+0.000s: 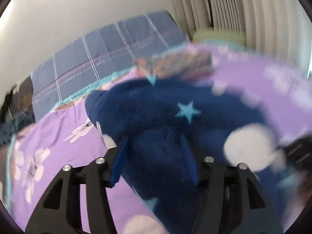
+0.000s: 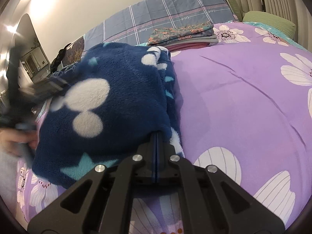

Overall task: Fold small clothes
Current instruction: 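Press the folded pajama bundle down with both grippers to tidy it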

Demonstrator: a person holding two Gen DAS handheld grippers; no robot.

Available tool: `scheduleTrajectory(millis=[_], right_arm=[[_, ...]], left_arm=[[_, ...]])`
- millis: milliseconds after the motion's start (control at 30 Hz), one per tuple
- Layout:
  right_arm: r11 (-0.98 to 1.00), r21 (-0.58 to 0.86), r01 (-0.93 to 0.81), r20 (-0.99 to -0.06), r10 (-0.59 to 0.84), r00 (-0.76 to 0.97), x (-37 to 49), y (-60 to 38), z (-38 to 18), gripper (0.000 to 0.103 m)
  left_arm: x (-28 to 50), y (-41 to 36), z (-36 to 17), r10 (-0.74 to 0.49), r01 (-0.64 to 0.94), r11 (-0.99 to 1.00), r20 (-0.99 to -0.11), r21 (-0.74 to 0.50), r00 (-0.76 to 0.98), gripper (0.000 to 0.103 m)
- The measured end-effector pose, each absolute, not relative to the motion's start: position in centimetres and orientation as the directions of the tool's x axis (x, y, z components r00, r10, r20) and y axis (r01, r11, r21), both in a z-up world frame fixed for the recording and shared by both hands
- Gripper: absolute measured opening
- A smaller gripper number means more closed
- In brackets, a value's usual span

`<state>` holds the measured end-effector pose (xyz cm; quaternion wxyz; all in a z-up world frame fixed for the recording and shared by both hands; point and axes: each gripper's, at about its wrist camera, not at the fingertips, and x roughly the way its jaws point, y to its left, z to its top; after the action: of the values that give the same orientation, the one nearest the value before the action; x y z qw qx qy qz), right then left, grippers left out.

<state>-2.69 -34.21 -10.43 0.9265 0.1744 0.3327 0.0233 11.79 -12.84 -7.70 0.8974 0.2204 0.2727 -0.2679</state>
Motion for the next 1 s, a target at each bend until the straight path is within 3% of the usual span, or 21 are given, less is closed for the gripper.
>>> scheduleTrajectory(millis=[67, 300, 400, 467, 567, 700, 800, 833, 900, 1000], right_arm=[[0.941, 0.332, 0.066, -0.607, 0.16, 0.778, -2.7, -34.0, -10.3, 0.0], [0.948, 0.309, 0.07, -0.618, 0.144, 0.773, -2.6, -33.7, -10.1, 0.0], [0.955, 0.287, 0.071, -0.63, 0.133, 0.765, -2.9, -33.5, -9.0, 0.002], [0.961, 0.27, 0.059, -0.627, 0.129, 0.768, -3.2, -33.3, -7.4, 0.002], [0.961, 0.275, 0.014, -0.543, 0.144, 0.827, -3.7, -33.3, -3.7, 0.007], [0.966, 0.246, -0.073, -0.457, 0.182, 0.871, -1.9, -32.0, 0.1, 0.007], [0.97, 0.232, -0.079, -0.535, 0.195, 0.822, 1.4, -31.1, -1.6, 0.015], [0.978, 0.205, -0.028, -0.639, 0.156, 0.753, 3.8, -31.0, -4.6, 0.015], [0.974, 0.224, -0.035, -0.659, 0.177, 0.731, 5.5, -31.3, -8.0, 0.015], [0.971, 0.238, -0.003, -0.66, 0.164, 0.733, 5.3, -31.9, -7.8, 0.015]], left_arm=[[13.2, -11.7, -7.9, -0.416, 0.605, 0.789, -0.632, 0.106, 0.654, 0.057], [12.8, -11.7, -7.4, -0.396, 0.608, 0.783, -0.649, 0.131, 0.65, 0.056], [12.5, -11.9, -5.3, -0.408, 0.621, 0.773, -0.649, 0.129, 0.642, 0.047], [12.5, -11.6, -4.2, -0.434, 0.636, 0.763, -0.64, 0.113, 0.634, 0.035], [13.7, -11.5, -1.9, -0.487, 0.643, 0.765, -0.614, 0.045, 0.621, 0.03], [16.6, -12.6, -1.3, -0.475, 0.634, 0.772, -0.619, 0.049, 0.626, 0.027], [19.8, -13.7, -5.0, -0.364, 0.608, 0.784, -0.704, 0.121, 0.609, 0.028], [20.7, -14.1, -7.7, -0.323, 0.608, 0.777, -0.725, 0.164, 0.608, 0.029], [20.7, -13.8, -9.3, -0.338, 0.586, 0.794, -0.683, 0.162, 0.647, 0.029], [20.2, -14.7, -9.1, -0.313, 0.573, 0.792, -0.668, 0.209, 0.675, 0.028]])
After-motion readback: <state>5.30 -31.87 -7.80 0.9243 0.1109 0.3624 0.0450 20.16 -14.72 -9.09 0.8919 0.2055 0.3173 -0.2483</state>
